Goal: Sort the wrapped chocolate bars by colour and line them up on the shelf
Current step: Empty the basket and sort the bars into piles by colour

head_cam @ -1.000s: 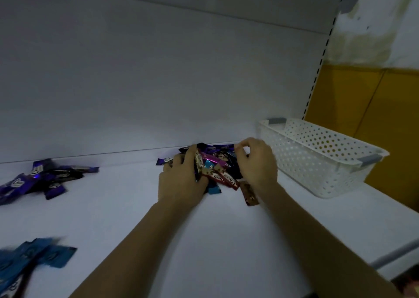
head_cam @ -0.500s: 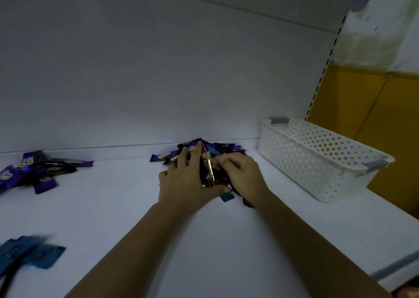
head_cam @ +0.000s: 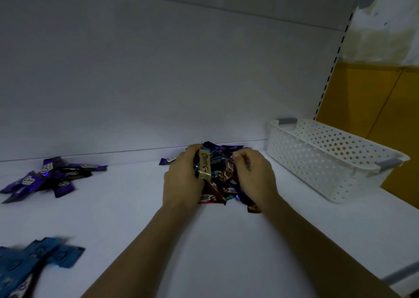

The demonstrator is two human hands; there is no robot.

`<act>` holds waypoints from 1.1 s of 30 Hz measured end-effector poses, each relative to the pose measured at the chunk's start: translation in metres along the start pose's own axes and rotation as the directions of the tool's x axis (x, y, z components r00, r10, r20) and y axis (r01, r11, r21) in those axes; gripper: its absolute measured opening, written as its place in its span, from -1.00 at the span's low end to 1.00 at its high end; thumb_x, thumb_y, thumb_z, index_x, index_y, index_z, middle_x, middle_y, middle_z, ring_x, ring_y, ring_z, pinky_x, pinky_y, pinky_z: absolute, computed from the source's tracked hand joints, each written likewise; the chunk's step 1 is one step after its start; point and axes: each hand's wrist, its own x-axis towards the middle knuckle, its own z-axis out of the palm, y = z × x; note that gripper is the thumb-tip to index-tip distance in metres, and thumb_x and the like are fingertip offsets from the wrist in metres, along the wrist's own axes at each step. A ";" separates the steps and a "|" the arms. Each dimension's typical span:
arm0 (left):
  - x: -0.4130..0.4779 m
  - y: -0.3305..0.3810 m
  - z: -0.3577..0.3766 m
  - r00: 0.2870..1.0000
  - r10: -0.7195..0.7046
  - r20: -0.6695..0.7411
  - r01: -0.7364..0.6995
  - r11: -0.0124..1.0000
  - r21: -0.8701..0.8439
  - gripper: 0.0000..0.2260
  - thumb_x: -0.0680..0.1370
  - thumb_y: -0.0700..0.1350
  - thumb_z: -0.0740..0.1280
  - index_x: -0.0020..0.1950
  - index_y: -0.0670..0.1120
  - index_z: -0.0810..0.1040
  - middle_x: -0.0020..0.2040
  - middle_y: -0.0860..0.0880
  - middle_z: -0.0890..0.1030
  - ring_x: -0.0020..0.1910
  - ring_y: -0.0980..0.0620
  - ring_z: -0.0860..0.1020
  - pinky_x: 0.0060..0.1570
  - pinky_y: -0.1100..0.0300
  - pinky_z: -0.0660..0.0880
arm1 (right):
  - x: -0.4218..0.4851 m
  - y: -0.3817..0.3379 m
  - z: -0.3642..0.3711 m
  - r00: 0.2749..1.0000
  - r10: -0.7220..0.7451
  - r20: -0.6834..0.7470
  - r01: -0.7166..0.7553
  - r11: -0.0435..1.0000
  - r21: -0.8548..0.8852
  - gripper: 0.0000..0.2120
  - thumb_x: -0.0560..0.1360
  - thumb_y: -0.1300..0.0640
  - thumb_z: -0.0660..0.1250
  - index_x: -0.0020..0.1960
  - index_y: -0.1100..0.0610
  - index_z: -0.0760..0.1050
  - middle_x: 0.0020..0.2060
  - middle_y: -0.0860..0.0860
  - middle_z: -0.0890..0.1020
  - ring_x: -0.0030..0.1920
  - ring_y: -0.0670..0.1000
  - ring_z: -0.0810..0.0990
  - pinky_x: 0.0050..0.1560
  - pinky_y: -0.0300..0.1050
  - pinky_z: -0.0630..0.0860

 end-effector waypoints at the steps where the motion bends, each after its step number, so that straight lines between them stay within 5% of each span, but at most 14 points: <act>1: -0.001 0.002 -0.002 1.000 0.014 -0.024 -0.014 1.000 -0.022 -0.56 0.50 -0.28 0.27 0.33 0.06 0.47 0.15 0.04 0.60 0.04 0.12 0.49 0.01 0.24 0.36 | -0.001 -0.002 0.000 1.000 -0.028 -0.008 0.027 1.000 -0.015 -0.79 0.60 0.04 0.17 0.00 0.10 0.54 -0.14 -0.08 0.54 -0.09 -0.05 0.52 -0.07 -0.15 0.46; 7: 0.007 0.010 -0.011 0.967 0.254 -0.026 -0.250 0.962 0.105 -0.45 0.43 -0.36 0.37 0.37 0.00 0.46 0.24 -0.01 0.56 0.13 0.04 0.54 0.05 0.32 0.37 | -0.005 -0.013 -0.003 0.980 -0.176 -0.090 0.176 0.984 -0.007 -0.65 0.60 -0.06 0.04 0.04 0.11 0.52 -0.12 -0.11 0.52 -0.06 -0.07 0.49 -0.03 -0.13 0.42; 11: 0.012 0.011 -0.013 0.995 -0.040 -0.090 0.019 0.973 -0.229 -0.63 0.52 -0.32 0.30 0.24 0.04 0.52 0.01 0.09 0.59 -0.11 0.23 0.55 -0.20 0.51 0.46 | -0.006 -0.016 -0.004 0.979 -0.195 -0.061 0.198 0.979 0.039 -0.73 0.62 0.01 0.10 0.01 0.12 0.52 -0.15 -0.09 0.53 -0.10 -0.07 0.49 -0.06 -0.11 0.42; 14: 0.019 0.003 -0.021 0.970 -0.212 -0.120 0.154 0.914 -0.375 -0.67 0.54 -0.29 0.30 0.13 0.14 0.51 -0.08 0.16 0.56 -0.18 0.31 0.54 -0.28 0.47 0.49 | -0.009 -0.024 -0.005 0.973 -0.226 -0.036 0.228 0.971 0.074 -0.62 0.58 -0.15 0.08 0.12 0.08 0.52 -0.03 -0.08 0.57 0.01 -0.08 0.51 0.05 -0.05 0.46; 18: 0.025 0.000 -0.024 0.954 -0.278 -0.113 0.185 0.840 -0.511 -0.62 0.50 -0.38 0.30 0.11 0.09 0.52 -0.03 0.06 0.60 -0.15 0.16 0.58 -0.31 0.39 0.50 | -0.020 -0.035 0.001 0.905 -0.385 0.181 0.398 0.916 -0.041 -0.37 0.35 -0.41 0.20 0.26 -0.04 0.42 0.16 -0.13 0.49 0.19 -0.11 0.40 0.24 -0.13 0.25; 21: 0.028 0.002 -0.027 0.924 -0.379 -0.052 0.252 0.705 -0.663 -0.64 0.50 -0.42 0.27 0.07 0.04 0.54 -0.04 -0.06 0.62 -0.23 0.07 0.59 -0.30 0.24 0.49 | -0.022 -0.030 0.012 0.828 -0.463 0.317 0.517 0.849 -0.111 -0.28 0.29 -0.38 0.33 0.32 -0.02 0.36 0.22 -0.13 0.44 0.26 -0.10 0.35 0.31 -0.14 0.16; 24: 0.031 0.005 -0.033 0.878 -0.475 0.052 0.319 0.502 -0.804 -0.65 0.51 -0.40 0.27 -0.02 0.07 0.55 -0.25 0.00 0.65 -0.45 0.17 0.56 -0.50 0.31 0.47 | -0.018 -0.020 0.015 0.881 -0.423 0.214 0.451 0.886 -0.106 -0.31 0.34 -0.23 0.41 0.37 0.00 0.31 0.25 -0.11 0.43 0.23 -0.12 0.35 0.30 -0.13 0.20; 27: 0.026 0.015 -0.030 0.844 -0.508 0.175 0.393 0.362 -0.845 -0.67 0.51 -0.39 0.28 0.12 0.01 0.54 -0.19 -0.09 0.68 -0.34 -0.01 0.56 -0.48 0.25 0.48 | -0.014 -0.019 0.012 0.908 -0.366 0.204 0.388 0.918 -0.084 -0.29 0.34 -0.36 0.32 0.35 0.00 0.33 0.23 -0.11 0.44 0.19 -0.19 0.31 0.27 -0.17 0.19; 30: 0.018 0.028 -0.038 0.844 -0.472 0.255 0.438 0.330 -0.836 -0.66 0.51 -0.39 0.29 0.17 -0.04 0.53 -0.02 -0.20 0.66 -0.16 -0.12 0.62 -0.39 0.19 0.54 | -0.010 -0.035 0.005 0.957 -0.248 0.150 0.242 0.968 0.061 -0.29 0.39 -0.46 0.12 0.35 -0.02 0.35 0.21 -0.13 0.46 0.22 -0.10 0.41 0.28 -0.03 0.38; 33: 0.013 0.035 -0.068 0.862 -0.431 0.265 0.425 0.332 -0.842 -0.71 0.50 -0.37 0.31 0.09 -0.02 0.55 -0.08 -0.11 0.70 -0.22 -0.01 0.67 -0.41 0.23 0.55 | -0.010 -0.066 -0.005 0.958 -0.124 0.257 0.033 0.943 0.331 -0.16 0.30 -0.41 0.24 0.47 -0.06 0.18 0.32 -0.18 0.36 0.30 -0.15 0.38 0.32 -0.08 0.39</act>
